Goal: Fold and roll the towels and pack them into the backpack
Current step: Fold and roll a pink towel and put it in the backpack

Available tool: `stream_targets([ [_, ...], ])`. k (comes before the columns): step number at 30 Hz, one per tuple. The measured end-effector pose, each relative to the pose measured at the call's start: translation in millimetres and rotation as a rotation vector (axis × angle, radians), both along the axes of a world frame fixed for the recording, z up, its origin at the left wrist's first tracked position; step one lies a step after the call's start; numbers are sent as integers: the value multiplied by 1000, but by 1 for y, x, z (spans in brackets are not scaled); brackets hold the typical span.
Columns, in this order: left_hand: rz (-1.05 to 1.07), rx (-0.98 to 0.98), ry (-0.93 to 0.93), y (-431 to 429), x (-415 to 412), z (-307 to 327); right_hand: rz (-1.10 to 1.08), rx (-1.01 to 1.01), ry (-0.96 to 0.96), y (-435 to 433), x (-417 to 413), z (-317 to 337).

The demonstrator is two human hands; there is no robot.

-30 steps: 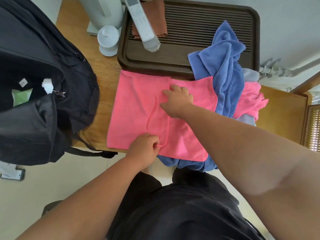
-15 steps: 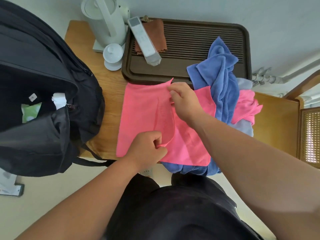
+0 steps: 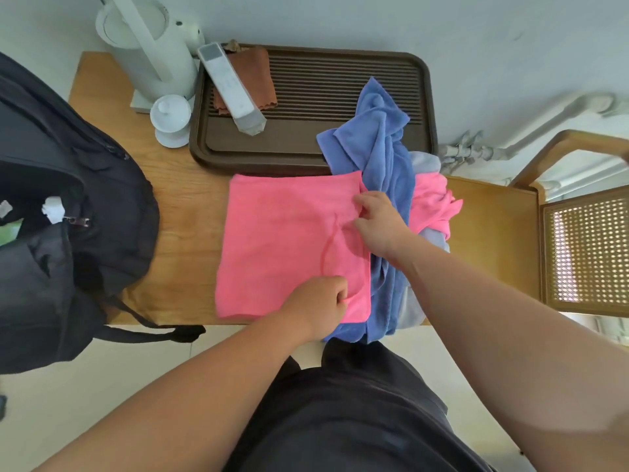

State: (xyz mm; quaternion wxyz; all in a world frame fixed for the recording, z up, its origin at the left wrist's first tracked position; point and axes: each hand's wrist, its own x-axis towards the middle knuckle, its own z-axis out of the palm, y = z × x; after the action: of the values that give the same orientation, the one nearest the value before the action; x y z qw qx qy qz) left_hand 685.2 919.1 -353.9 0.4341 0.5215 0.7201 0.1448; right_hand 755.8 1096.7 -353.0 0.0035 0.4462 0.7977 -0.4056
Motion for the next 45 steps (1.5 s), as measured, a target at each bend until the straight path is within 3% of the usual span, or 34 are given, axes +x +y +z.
stream_targets([
  [7,64,-54,-18,4,0,-5,15,-25,16,9,2,-1],
  [15,185,-14,-212,10,8,15,-167,152,249,9,13,21],
  [21,-38,-140,-100,14,22,0,-11,63,26,12,21,5],
  [25,20,-165,-109,11,16,-3,11,69,-3,7,21,3],
  [28,124,-118,-32,10,-8,-2,-13,196,-29,3,16,4],
  [33,277,-39,221,14,-75,-3,119,690,-25,8,-4,12],
  [35,307,-33,328,20,-103,-2,211,800,-114,17,-17,13],
  [40,311,-52,513,38,-153,1,320,779,-424,36,-45,21],
  [45,478,-157,429,59,-187,-19,405,775,-563,45,-61,27],
])
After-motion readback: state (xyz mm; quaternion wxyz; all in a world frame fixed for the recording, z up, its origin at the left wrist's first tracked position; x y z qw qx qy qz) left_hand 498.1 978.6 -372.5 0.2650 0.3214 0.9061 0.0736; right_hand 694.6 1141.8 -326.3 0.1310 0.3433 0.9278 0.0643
